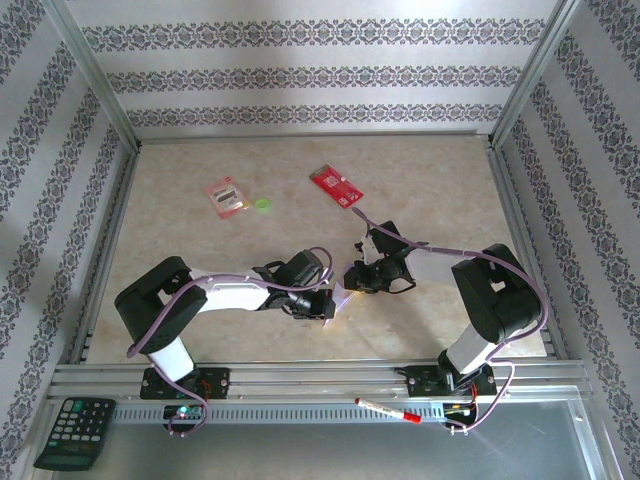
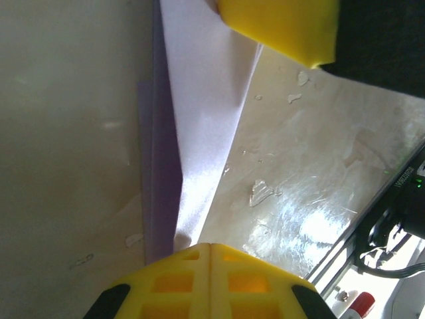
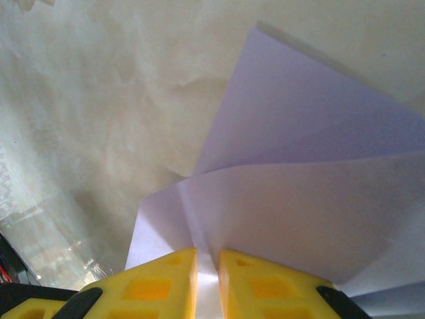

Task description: Fold a paper plane with a square sheet of paper (pick it up from the middle)

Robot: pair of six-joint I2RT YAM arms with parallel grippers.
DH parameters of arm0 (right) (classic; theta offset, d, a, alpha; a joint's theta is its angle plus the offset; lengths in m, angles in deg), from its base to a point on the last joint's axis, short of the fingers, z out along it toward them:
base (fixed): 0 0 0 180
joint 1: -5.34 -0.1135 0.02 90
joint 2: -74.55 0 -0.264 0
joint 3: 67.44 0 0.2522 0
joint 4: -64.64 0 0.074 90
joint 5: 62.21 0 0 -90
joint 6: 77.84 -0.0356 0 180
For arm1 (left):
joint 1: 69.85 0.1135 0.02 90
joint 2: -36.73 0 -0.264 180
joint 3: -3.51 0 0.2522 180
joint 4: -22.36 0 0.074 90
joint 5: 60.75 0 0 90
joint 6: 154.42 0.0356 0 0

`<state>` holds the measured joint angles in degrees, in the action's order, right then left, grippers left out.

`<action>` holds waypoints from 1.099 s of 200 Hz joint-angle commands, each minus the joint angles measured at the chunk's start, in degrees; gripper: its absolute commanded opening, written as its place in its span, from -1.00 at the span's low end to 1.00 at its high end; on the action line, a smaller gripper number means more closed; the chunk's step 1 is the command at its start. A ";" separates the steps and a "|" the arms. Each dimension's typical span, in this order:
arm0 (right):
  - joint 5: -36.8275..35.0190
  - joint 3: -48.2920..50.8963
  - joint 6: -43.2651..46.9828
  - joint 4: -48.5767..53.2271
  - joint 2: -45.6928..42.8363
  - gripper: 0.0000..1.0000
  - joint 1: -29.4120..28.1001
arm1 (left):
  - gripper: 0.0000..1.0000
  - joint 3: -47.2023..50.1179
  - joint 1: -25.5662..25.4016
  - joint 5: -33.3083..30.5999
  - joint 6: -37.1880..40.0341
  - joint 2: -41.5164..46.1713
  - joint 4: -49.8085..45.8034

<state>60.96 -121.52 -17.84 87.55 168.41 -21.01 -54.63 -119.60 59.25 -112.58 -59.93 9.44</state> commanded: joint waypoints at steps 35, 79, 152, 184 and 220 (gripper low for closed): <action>-2.60 1.64 0.82 1.83 1.59 -0.60 0.42 | -0.99 1.19 0.98 0.06 0.87 -0.89 0.81; -2.85 1.64 0.91 1.99 1.47 -0.60 0.51 | -1.00 1.14 1.05 -0.04 1.58 -1.60 0.31; -2.15 1.21 0.81 2.41 -0.17 -0.60 0.68 | -1.00 1.93 1.07 -0.12 1.62 -2.83 0.93; -1.30 0.86 1.04 3.10 -2.12 -0.58 1.00 | -1.00 2.27 1.15 -1.23 1.69 -2.83 0.13; 0.98 0.68 0.15 2.74 -4.64 -0.56 0.86 | -1.00 2.97 1.32 -1.36 1.37 -3.18 0.57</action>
<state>61.13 -121.50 -17.84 89.17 166.16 -20.35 -53.56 -119.21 59.25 -112.34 -61.31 11.24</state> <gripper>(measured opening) 0.218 0.049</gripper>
